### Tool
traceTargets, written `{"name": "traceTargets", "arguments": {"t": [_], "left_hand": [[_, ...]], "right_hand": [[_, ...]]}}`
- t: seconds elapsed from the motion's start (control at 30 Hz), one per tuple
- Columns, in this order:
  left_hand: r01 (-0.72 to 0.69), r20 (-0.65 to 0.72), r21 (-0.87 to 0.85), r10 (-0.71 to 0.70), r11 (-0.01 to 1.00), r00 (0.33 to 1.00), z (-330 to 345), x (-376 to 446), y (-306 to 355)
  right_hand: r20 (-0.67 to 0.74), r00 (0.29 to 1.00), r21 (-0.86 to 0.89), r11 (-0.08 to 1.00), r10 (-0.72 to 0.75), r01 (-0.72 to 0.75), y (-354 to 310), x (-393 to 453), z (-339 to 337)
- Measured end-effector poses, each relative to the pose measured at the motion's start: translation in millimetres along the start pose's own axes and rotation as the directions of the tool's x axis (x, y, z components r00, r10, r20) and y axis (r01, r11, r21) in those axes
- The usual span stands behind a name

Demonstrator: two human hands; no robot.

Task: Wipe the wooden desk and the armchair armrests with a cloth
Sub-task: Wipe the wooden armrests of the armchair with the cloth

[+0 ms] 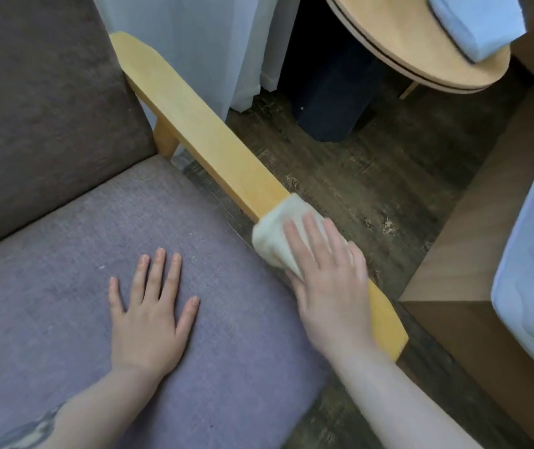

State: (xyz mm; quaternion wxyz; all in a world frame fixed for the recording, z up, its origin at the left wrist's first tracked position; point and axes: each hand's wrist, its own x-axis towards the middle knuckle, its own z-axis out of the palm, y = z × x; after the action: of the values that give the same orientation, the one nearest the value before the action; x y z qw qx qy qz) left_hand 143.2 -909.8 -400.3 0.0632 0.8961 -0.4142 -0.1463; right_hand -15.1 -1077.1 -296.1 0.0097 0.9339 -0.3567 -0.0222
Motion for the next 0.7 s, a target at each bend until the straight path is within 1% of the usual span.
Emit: {"name": "traceTargets", "arguments": {"t": [0.07, 0.13, 0.17, 0.23, 0.27, 0.3, 0.33, 0.4, 0.47, 0.5, 0.53, 0.57, 0.6, 0.63, 0.7], "left_hand": [[0.004, -0.01, -0.002, -0.004, 1.0, 1.0, 1, 1, 0], [0.0, -0.002, -0.005, 0.0, 1.0, 1.0, 2, 0, 0], [-0.001, -0.007, -0.009, 0.001, 1.0, 1.0, 2, 0, 1], [0.001, -0.017, -0.013, -0.001, 1.0, 1.0, 3, 0, 1], [0.002, -0.017, -0.009, -0.002, 1.0, 1.0, 3, -1, 1], [0.001, -0.019, -0.007, -0.001, 1.0, 1.0, 2, -1, 1], [-0.001, -0.021, -0.008, 0.001, 1.0, 1.0, 2, -1, 0], [-0.01, -0.024, -0.014, 0.01, 1.0, 1.0, 2, 0, 0], [-0.013, -0.025, -0.008, 0.013, 1.0, 1.0, 3, 1, 1], [-0.01, -0.021, 0.0, 0.01, 1.0, 1.0, 3, 1, 1], [-0.008, -0.019, 0.007, 0.008, 1.0, 1.0, 4, 0, 1], [-0.003, -0.02, 0.01, 0.003, 1.0, 1.0, 4, 0, 0], [0.001, -0.023, 0.011, -0.001, 1.0, 1.0, 5, 1, 0], [0.002, -0.024, 0.011, -0.002, 1.0, 1.0, 5, 1, -1], [0.0, -0.024, 0.011, 0.0, 1.0, 1.0, 6, 1, -2]], "right_hand": [[0.022, 0.997, -0.009, 0.997, 0.073, -0.072, 33, -58, -3], [0.055, 0.977, -0.036, 0.978, 0.206, -0.204, 36, -78, 0], [0.052, 0.948, -0.027, 0.95, 0.313, -0.312, 23, -71, 2], [-0.006, 0.858, 0.038, 0.858, 0.513, -0.512, -17, -35, 4], [-0.018, 0.813, 0.09, 0.81, 0.582, -0.579, -38, -10, 6], [-0.002, 0.784, 0.138, 0.777, 0.62, -0.614, -59, 16, 8], [0.012, 0.78, 0.177, 0.767, 0.625, -0.617, -78, 42, 10], [-0.003, 0.824, 0.21, 0.806, 0.566, -0.553, -107, 84, 16], [-0.035, 0.907, 0.13, 0.902, 0.419, -0.412, -110, 100, 17], [-0.051, 0.953, 0.096, 0.951, 0.3, -0.294, -100, 95, 13], [-0.048, 0.988, 0.067, 0.987, 0.147, -0.144, -82, 83, 7], [-0.03, 0.999, 0.038, 0.999, -0.01, 0.011, -60, 66, 3], [-0.005, 0.993, 0.015, 0.993, -0.119, 0.12, -35, 44, 0], [0.017, 0.986, -0.011, 0.986, -0.165, 0.165, -10, 19, -1], [0.07, 0.99, -0.056, 0.991, -0.12, 0.125, 26, -35, -4]]}}
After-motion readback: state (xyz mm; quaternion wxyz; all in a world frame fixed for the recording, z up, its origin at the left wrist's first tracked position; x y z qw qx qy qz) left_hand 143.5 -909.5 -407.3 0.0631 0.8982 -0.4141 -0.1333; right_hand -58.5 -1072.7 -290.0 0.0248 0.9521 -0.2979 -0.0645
